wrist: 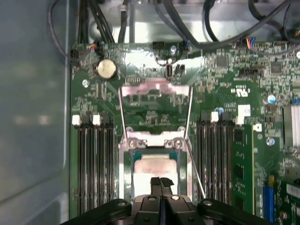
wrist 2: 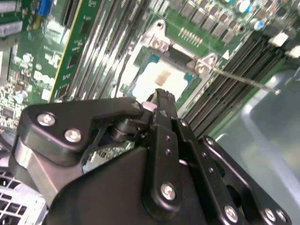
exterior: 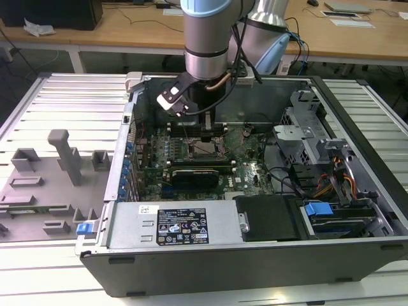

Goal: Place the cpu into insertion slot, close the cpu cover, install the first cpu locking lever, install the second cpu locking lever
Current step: 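Place the cpu into insertion slot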

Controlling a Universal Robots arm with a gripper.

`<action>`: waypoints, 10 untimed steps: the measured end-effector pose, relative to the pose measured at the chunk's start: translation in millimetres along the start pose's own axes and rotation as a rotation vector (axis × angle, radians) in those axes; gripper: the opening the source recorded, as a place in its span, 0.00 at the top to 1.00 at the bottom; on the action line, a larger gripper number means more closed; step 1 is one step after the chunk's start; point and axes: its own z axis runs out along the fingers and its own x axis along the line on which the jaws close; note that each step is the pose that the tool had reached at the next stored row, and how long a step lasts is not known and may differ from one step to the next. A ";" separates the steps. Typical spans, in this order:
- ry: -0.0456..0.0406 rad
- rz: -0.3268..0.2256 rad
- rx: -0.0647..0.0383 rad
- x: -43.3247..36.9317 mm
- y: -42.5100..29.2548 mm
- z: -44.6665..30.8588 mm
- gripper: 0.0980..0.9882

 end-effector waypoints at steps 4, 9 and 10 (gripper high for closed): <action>-0.0001 0.000 0.004 -0.6 6.4 0.5 0.99; 0.0079 0.002 0.039 -0.6 7.1 0.7 0.99; 0.0079 0.002 0.039 -0.7 7.1 0.8 0.99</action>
